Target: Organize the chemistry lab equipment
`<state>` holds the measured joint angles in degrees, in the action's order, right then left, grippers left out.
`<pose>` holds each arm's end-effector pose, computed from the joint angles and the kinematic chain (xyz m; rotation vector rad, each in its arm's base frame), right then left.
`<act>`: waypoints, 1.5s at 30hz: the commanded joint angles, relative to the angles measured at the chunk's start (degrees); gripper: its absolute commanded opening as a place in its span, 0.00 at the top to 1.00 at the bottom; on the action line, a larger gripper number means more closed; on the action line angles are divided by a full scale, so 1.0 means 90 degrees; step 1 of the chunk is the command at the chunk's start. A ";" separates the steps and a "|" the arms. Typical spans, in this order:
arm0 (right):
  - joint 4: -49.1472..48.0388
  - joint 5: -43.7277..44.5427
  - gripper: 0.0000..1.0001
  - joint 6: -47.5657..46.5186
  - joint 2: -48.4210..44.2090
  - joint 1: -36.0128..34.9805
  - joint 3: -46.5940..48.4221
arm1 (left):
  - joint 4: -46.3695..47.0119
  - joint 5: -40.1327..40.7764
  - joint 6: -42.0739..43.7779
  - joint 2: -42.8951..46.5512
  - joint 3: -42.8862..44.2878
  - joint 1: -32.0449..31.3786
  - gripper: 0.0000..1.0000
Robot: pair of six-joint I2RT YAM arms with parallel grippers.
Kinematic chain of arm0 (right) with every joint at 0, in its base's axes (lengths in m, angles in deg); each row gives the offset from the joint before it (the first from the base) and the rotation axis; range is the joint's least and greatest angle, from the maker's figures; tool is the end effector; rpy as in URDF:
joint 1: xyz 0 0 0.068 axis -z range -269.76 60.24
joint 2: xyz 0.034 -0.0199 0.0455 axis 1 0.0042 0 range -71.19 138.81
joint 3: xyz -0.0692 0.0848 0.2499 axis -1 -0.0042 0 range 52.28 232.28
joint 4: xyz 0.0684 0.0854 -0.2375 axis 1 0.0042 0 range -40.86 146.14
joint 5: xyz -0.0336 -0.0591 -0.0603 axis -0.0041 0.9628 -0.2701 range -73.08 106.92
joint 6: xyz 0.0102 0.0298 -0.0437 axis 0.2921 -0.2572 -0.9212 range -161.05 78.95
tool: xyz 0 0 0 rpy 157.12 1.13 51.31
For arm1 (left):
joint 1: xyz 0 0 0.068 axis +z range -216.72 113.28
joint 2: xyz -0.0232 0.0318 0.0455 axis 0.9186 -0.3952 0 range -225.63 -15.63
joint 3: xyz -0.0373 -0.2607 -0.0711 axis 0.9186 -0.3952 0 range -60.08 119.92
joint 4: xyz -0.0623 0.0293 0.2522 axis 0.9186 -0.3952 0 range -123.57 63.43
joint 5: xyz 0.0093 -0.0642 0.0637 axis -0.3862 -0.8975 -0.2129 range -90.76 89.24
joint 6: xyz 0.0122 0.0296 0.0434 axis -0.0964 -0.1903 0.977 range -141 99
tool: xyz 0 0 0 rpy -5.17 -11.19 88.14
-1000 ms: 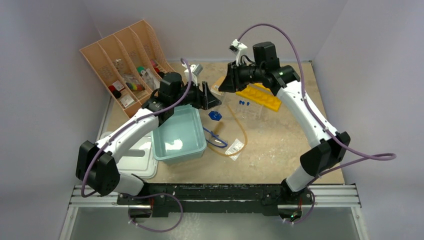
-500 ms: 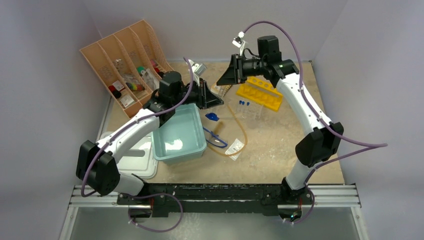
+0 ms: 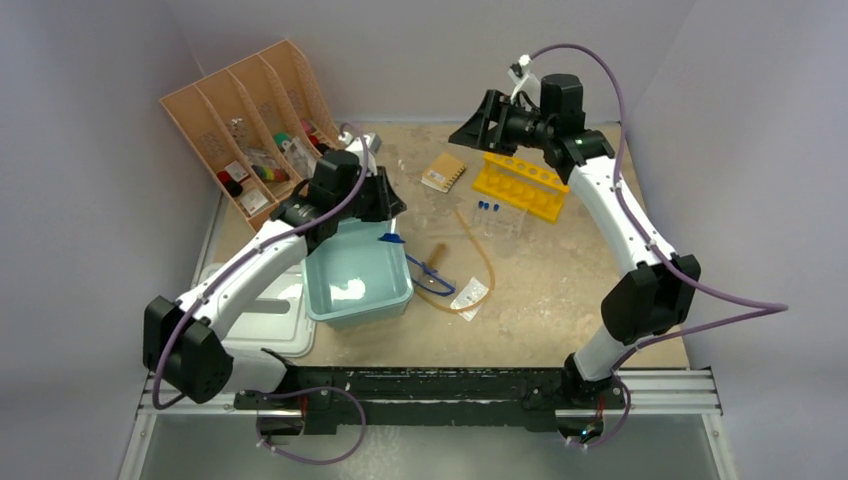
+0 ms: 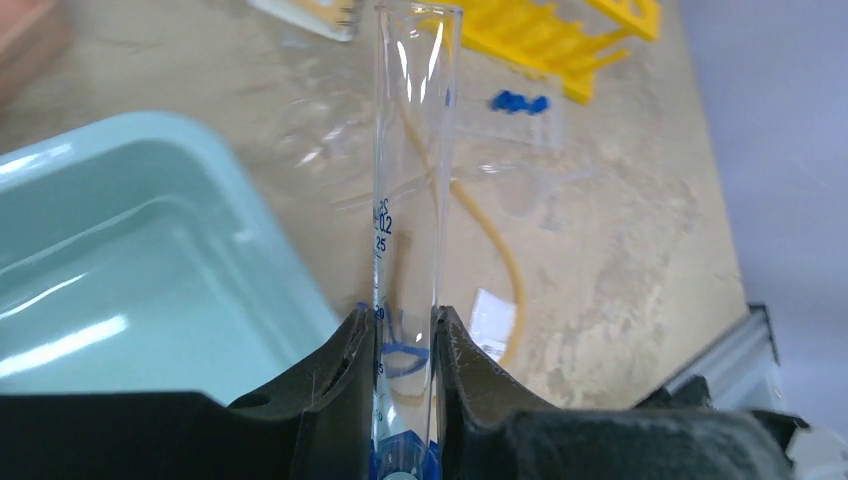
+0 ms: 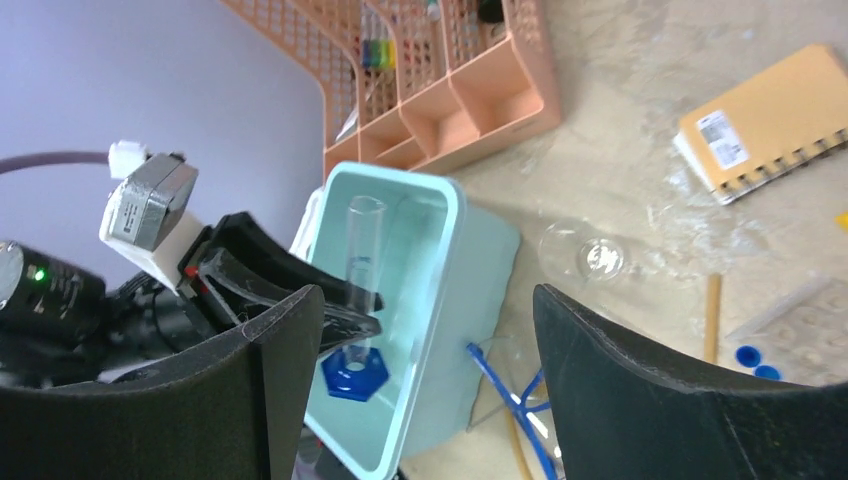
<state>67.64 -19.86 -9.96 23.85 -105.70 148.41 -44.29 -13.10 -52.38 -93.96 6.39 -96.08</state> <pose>0.3643 0.1262 0.4105 -0.2120 1.9677 1.1495 0.2694 -0.1602 0.3267 0.0991 2.1910 -0.8487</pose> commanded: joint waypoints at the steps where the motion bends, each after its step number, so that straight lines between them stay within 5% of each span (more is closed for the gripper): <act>1: -0.0816 0.0781 0.22 0.0216 -0.0570 -0.0050 -0.0167 | -0.1480 0.2296 -0.0676 0.0770 0.0230 0.0060 1.00; 4: -0.0764 0.0855 0.23 0.0185 -0.0587 -0.0046 -0.0335 | -0.2371 0.3332 -0.1175 0.1127 -0.0068 0.0060 1.00; 9: -0.0769 0.0800 0.26 0.0394 -0.0496 -0.0051 -0.0582 | -0.2665 0.3425 -0.1349 0.1134 -0.0718 0.0060 1.00; 19: -0.0529 0.1108 0.29 0.0412 -0.0755 -0.0043 -0.0942 | -0.0915 0.1902 -0.1230 -0.0209 -0.1265 0.0156 1.00; 34: -0.0289 0.1560 0.31 0.0299 -0.1221 -0.0045 -0.1224 | 0.1206 0.1303 -0.2004 -0.1056 -0.2363 0.0187 0.98; 45: -0.0223 0.1579 0.37 0.0721 -0.1106 -0.0086 -0.1649 | 0.0852 0.1439 -0.1713 -0.0749 -0.2160 0.0187 0.67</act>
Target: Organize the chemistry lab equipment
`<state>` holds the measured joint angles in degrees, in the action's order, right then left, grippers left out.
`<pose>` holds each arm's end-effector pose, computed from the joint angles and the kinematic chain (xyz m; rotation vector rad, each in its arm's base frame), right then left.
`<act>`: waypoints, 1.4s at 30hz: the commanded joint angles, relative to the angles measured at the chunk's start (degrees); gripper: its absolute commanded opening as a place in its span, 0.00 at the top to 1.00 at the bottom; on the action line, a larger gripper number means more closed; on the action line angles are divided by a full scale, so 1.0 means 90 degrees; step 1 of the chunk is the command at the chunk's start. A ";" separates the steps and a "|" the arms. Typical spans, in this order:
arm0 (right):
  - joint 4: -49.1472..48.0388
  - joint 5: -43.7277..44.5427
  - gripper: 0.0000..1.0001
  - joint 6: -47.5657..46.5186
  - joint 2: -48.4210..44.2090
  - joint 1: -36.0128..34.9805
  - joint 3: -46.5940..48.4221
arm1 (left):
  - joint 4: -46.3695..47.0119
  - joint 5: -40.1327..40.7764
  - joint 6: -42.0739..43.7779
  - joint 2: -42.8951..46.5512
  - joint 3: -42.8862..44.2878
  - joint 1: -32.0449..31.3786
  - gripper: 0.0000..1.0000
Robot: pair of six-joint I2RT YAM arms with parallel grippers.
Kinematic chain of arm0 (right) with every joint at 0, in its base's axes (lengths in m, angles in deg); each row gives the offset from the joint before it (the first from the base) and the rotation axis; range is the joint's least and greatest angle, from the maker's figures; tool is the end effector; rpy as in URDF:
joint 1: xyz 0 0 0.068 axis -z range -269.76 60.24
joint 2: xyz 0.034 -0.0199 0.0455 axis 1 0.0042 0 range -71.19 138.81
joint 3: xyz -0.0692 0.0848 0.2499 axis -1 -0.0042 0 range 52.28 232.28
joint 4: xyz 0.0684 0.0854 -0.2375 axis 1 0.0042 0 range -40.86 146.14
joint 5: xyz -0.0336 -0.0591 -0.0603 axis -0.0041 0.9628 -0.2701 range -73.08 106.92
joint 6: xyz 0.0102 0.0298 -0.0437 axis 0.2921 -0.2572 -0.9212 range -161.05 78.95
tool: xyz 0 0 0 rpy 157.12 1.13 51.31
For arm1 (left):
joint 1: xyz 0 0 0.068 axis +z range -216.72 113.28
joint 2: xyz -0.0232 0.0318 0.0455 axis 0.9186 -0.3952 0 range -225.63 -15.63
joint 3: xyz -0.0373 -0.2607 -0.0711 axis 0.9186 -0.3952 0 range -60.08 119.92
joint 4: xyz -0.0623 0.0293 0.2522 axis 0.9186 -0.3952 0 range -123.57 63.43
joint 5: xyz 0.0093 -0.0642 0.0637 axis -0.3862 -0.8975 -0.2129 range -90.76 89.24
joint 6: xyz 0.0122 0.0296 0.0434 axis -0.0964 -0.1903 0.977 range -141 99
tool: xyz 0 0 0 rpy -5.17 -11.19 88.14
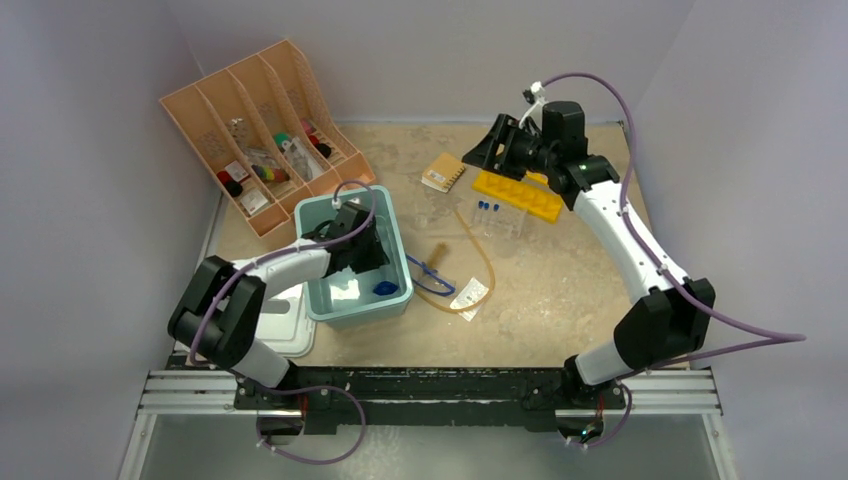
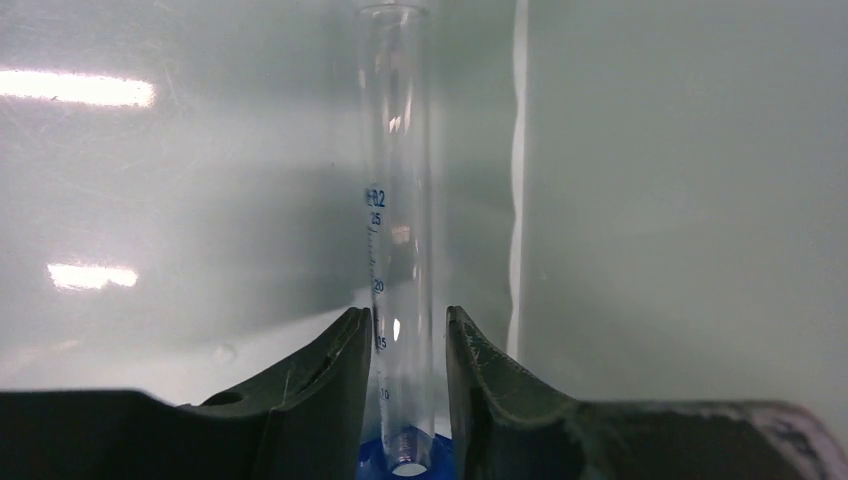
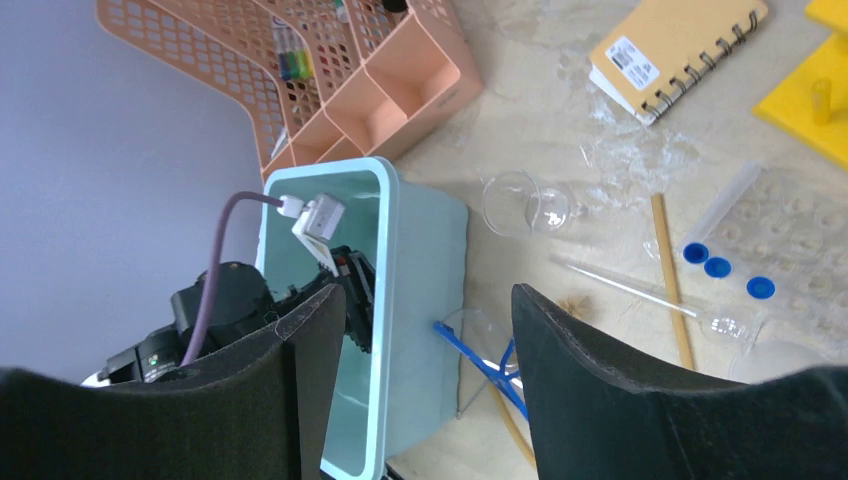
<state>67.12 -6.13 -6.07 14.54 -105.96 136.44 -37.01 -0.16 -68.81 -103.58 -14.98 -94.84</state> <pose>0.3299 0.1103 0.3943 0.0419 2.0088 0.9722 0.2617 -0.1394 0.1668 -0.4461 2.5433 -0.5166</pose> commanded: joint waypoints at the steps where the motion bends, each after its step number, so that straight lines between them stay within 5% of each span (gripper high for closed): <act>1: -0.0191 0.0048 0.38 0.0368 -0.0064 -0.0084 -0.0456 | -0.0126 0.0115 0.0163 0.0357 0.0287 0.0048 0.65; 9: -0.0058 0.1508 0.38 -0.0213 -0.0143 -0.1097 -0.1416 | -0.0819 0.1077 0.0559 0.1632 0.0800 0.0048 0.53; 15: -0.0884 0.0989 0.37 -0.1597 -0.0470 -0.1538 -0.2764 | -0.1053 0.1446 0.0722 0.2391 0.1309 0.0048 0.51; 25: -0.1216 0.0142 0.31 -0.3240 0.0227 -0.1967 -0.3107 | -0.1385 0.1465 0.0679 0.2728 0.1876 0.0048 0.48; 42: -0.1005 -0.0752 0.57 -0.3799 0.1617 -0.2203 -0.2491 | -0.0321 0.1471 0.0196 0.3481 0.1463 0.0052 0.45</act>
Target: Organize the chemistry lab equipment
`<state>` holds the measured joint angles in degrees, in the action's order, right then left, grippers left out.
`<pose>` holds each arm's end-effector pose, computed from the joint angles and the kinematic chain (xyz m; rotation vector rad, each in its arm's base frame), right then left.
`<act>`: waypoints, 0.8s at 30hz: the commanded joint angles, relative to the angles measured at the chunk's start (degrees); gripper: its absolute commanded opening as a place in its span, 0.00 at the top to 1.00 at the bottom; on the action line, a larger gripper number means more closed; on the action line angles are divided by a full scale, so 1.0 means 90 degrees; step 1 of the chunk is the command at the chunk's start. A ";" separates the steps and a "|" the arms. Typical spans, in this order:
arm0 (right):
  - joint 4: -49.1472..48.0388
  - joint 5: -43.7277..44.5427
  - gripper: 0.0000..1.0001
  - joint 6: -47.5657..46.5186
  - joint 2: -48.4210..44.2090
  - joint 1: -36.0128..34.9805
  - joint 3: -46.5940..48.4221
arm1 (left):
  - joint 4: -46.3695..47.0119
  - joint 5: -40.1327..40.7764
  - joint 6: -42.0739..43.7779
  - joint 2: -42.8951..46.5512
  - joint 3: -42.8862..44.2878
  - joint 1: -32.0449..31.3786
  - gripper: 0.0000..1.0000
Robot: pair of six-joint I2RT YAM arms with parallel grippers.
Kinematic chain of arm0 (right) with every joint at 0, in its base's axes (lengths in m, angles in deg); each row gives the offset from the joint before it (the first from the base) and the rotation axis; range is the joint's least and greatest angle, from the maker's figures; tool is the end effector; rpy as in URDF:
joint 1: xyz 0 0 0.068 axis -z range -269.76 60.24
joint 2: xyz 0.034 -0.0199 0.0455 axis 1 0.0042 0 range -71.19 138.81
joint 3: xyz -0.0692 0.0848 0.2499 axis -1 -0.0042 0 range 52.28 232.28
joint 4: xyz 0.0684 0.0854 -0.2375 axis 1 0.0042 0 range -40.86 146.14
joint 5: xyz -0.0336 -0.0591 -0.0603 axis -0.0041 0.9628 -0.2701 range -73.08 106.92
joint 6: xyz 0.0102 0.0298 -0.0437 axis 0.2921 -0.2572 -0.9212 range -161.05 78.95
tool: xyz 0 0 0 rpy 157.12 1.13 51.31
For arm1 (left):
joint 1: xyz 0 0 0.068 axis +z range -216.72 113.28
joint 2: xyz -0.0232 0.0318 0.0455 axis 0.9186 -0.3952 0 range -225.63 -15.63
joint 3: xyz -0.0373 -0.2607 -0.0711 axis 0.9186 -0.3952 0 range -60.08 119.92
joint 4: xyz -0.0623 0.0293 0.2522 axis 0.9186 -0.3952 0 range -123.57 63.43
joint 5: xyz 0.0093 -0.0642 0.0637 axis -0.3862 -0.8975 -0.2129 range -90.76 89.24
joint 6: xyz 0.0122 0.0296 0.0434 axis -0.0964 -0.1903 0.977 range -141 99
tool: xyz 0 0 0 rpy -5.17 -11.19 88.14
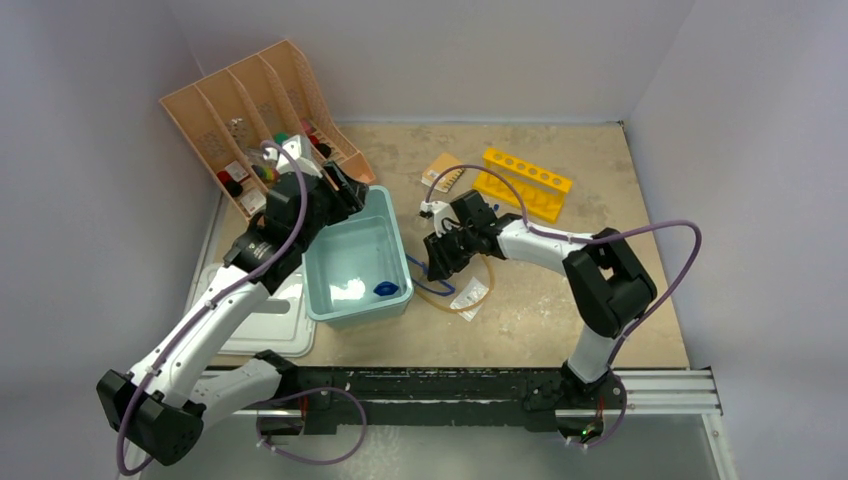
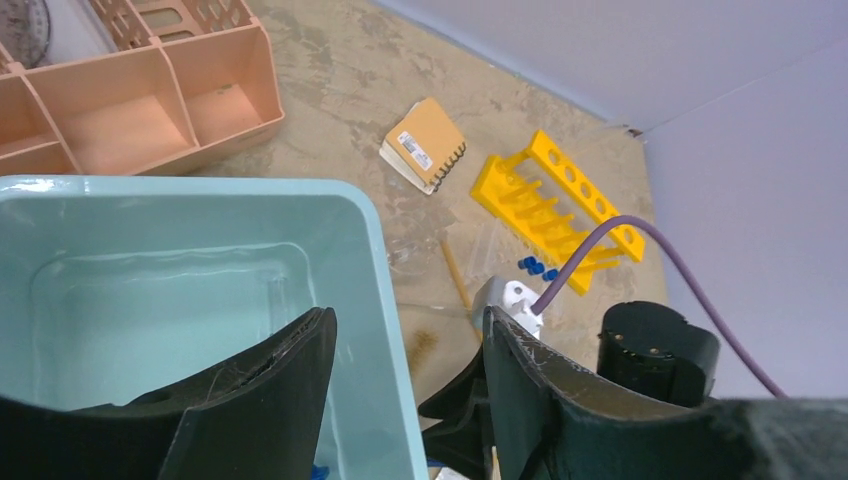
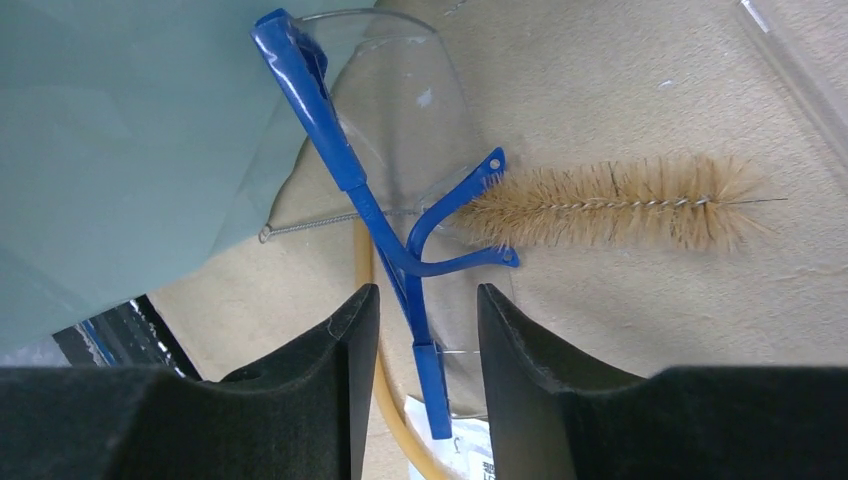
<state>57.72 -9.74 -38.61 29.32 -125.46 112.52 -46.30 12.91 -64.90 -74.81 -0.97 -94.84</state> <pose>0.2860 0.2251 0.1808 -0.9200 2.3102 0.8585 0.2086 -0.1019 0.3631 -0.4302 1.9072 -0.6163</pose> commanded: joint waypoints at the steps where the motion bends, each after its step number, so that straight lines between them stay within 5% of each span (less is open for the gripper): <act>1: 0.0056 -0.0325 0.57 -0.0188 -0.0041 -0.0037 0.0148 | 0.0782 0.0036 -0.0256 0.0310 -0.0112 0.0053 0.44; 11: 0.0256 -0.0166 0.57 -0.0571 0.0019 -0.0150 0.0206 | 0.0803 0.0013 -0.0307 0.0114 -0.0112 0.0048 0.44; 24: 0.0578 0.0436 0.97 -0.0683 -0.0705 -0.0418 -0.0062 | 0.0875 -0.0104 -0.0462 -0.0103 -0.0001 0.0049 0.43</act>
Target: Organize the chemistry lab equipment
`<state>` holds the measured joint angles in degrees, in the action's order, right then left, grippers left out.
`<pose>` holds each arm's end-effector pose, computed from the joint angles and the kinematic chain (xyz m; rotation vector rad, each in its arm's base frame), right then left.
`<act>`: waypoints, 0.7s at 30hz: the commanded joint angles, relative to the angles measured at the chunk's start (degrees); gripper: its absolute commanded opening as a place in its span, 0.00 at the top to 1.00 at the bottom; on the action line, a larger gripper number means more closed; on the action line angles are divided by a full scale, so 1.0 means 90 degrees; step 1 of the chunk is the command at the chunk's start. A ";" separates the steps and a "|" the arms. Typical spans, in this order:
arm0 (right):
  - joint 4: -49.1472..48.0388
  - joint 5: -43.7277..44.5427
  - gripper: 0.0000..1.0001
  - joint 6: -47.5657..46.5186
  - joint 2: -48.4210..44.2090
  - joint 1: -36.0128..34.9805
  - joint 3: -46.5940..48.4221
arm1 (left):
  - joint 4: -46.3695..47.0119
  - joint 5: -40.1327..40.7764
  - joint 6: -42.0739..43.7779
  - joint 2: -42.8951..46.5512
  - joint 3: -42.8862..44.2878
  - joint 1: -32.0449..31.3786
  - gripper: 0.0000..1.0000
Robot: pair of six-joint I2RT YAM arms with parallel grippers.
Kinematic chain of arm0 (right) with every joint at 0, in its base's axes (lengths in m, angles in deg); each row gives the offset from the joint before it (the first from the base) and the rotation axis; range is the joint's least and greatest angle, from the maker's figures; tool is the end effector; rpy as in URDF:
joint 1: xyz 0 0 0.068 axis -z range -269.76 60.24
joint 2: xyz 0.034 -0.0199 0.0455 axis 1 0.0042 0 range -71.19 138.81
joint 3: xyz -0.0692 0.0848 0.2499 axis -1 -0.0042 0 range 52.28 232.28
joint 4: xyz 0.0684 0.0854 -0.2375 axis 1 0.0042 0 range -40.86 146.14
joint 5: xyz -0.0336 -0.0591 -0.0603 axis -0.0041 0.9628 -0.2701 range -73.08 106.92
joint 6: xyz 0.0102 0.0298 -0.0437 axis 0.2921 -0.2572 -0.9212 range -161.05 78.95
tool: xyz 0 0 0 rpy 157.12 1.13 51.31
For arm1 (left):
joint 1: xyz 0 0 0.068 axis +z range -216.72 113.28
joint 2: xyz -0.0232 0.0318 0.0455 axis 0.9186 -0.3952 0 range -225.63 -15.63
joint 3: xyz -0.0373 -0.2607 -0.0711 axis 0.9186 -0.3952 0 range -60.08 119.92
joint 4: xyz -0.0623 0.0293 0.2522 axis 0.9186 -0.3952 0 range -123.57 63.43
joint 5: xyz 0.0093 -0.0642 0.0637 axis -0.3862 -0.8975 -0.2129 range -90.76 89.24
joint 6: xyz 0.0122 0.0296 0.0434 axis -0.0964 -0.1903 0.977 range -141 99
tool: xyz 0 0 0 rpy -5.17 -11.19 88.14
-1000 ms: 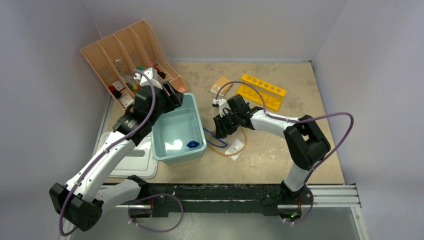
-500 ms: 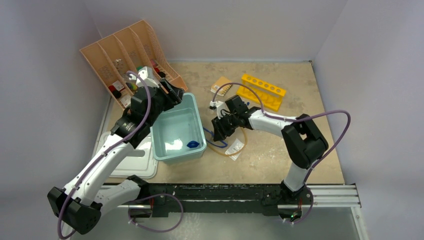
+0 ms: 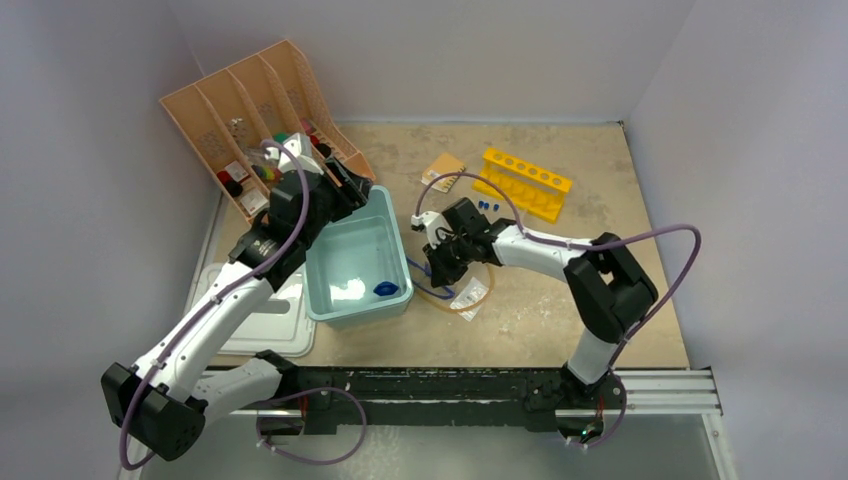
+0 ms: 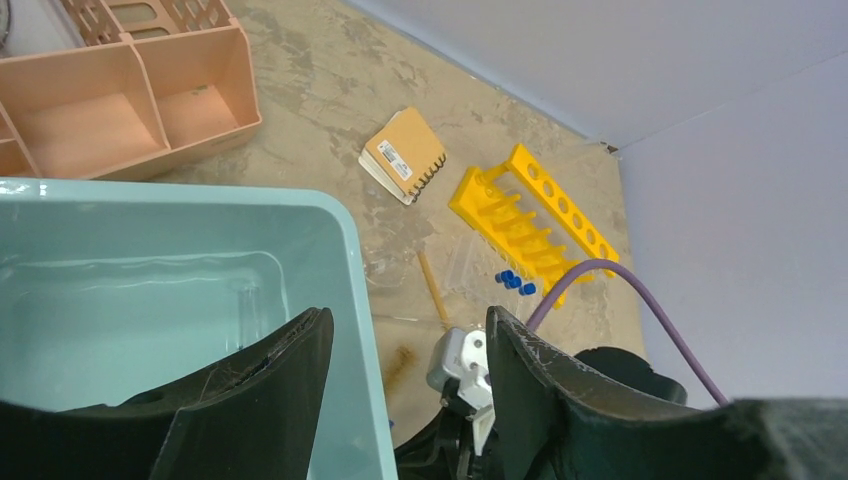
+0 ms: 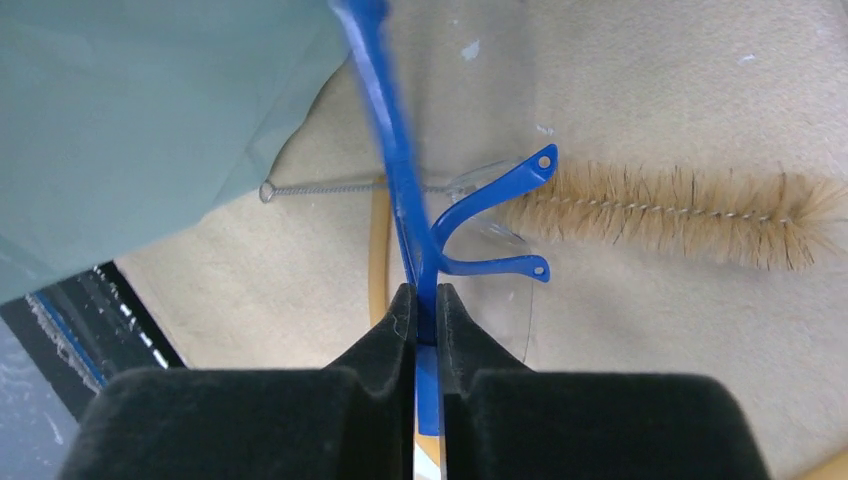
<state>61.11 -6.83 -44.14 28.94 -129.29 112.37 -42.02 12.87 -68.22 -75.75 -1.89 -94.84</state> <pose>0.2673 0.2391 0.1777 -1.0902 2.2906 0.7777 0.2148 -0.1052 0.3617 -0.4837 1.8605 -0.6791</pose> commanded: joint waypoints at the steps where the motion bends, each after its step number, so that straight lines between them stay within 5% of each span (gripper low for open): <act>1: 0.0262 0.0044 0.99 -0.0039 -0.0819 0.0012 -0.0085 | 0.0427 -0.0125 -0.0115 -0.0008 0.0103 0.0048 0.43; 9: 0.0660 0.0141 1.00 0.0171 -0.2019 0.0028 -0.0261 | 0.0867 -0.0662 -0.0327 -0.0175 0.0075 0.0048 0.43; 21: 0.0448 0.2242 1.00 0.0585 -0.3530 0.0036 0.0072 | 0.0672 -0.0433 -0.0562 -0.0321 0.0298 0.0048 0.43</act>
<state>66.86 5.85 -40.95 1.54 -129.11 110.21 -36.51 6.66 -72.48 -79.05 -1.87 -94.84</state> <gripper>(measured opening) 0.060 0.571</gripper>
